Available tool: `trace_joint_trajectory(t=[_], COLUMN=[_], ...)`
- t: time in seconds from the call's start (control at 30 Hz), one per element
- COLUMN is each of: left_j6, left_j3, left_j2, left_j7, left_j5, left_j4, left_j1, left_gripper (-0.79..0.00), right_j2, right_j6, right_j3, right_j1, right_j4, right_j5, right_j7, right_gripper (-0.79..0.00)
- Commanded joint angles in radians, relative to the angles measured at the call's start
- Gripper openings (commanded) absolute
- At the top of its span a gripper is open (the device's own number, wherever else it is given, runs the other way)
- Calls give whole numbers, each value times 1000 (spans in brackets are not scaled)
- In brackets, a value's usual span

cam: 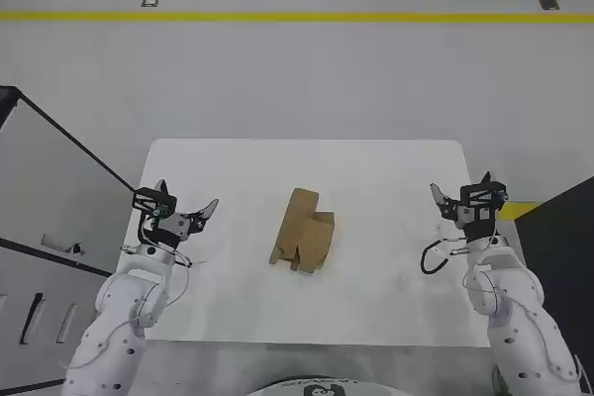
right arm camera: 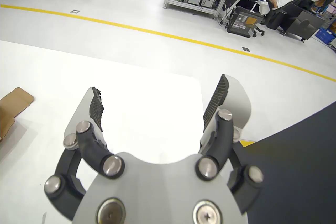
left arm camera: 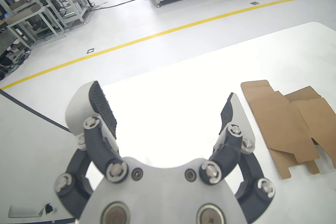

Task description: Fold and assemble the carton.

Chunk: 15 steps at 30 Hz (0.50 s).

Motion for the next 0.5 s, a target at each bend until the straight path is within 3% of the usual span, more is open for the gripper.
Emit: trace_joint_trajectory(t=[0.0,0.23,0.47], left_j6=[-9,-135,-125], left_j3=[2,60,78], left_j2=[1,13,10], left_j7=[5,61,51], left_j5=[14,261,242], left_j4=[-5,-27,-47], left_j1=[-2,35,39], left_gripper=[0,0,0], right_j2=[0,0,0], right_j6=[0,0,0], right_j3=[0,0,0], right_j1=[0,0,0], right_j4=[0,0,0], right_j5=[0,0,0], right_j7=[0,0,0], right_gripper=[0,0,0])
